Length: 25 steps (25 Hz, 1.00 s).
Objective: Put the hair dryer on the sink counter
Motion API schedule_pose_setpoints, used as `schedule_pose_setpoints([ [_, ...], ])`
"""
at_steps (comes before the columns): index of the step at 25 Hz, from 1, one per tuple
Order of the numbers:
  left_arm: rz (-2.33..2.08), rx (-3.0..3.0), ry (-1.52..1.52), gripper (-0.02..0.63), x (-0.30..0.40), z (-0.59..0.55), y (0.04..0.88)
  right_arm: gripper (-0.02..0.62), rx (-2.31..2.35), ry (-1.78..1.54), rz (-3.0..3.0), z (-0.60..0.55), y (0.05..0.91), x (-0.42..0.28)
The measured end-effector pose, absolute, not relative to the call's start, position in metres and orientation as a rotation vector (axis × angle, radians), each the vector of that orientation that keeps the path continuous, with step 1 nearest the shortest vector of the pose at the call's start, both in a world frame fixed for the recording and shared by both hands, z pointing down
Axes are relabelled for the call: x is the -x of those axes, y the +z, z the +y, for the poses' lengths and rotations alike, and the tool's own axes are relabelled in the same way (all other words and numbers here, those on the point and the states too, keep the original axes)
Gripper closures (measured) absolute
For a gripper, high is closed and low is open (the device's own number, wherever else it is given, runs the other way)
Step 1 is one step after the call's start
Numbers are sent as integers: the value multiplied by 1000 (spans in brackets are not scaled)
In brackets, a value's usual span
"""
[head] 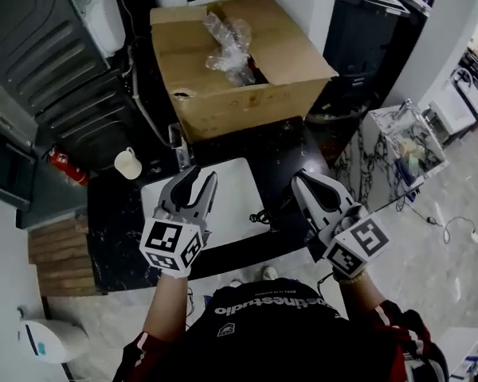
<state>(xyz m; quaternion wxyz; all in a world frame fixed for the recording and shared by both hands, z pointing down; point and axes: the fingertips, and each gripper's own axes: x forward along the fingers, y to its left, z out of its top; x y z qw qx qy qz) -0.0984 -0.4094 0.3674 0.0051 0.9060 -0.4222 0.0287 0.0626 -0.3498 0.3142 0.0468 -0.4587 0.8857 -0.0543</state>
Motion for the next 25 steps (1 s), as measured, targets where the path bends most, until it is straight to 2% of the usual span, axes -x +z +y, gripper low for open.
schedule_pose_setpoints([
  [6,-1710,-2681,-117,591,214,-360,335,557,1178,-161,2797,-365,312,6],
  [11,-1834,-2591,-199,592,255,-342,325,558,1081,-146,2837,-367,312,40],
  [17,-1842,-2583,-288,592,260,-328,319,558,1072,-99,2839,-362,315,50],
  [25,-1841,-2584,-259,592,262,-325,324,558,1072,-108,2839,-365,319,58],
])
